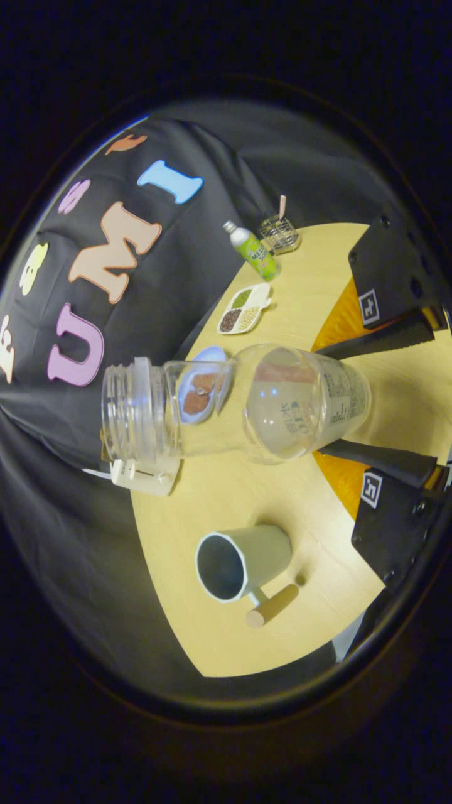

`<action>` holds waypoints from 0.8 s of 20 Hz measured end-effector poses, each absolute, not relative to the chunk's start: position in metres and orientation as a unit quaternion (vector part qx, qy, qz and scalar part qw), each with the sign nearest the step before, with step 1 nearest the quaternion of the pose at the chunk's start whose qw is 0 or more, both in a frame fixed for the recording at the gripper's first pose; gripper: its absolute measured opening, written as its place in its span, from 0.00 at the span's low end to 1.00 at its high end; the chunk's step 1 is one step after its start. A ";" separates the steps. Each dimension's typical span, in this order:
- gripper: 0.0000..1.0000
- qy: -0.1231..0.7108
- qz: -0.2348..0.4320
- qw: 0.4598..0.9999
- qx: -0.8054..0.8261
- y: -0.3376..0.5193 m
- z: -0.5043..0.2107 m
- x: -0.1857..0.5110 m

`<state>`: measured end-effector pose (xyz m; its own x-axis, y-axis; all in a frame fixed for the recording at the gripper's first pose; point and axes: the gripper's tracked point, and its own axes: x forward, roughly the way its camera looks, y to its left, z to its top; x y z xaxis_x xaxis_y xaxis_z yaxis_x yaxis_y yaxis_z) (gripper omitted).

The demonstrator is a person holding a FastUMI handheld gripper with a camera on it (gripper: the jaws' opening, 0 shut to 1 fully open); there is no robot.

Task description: Take the bottle from table, then pour the juice into the cup, finally place the bottle on the coaster

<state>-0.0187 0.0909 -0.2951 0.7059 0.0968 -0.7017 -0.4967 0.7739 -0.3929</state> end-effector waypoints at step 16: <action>0.69 0.354 0.227 0.795 -0.437 0.134 -0.308 -0.034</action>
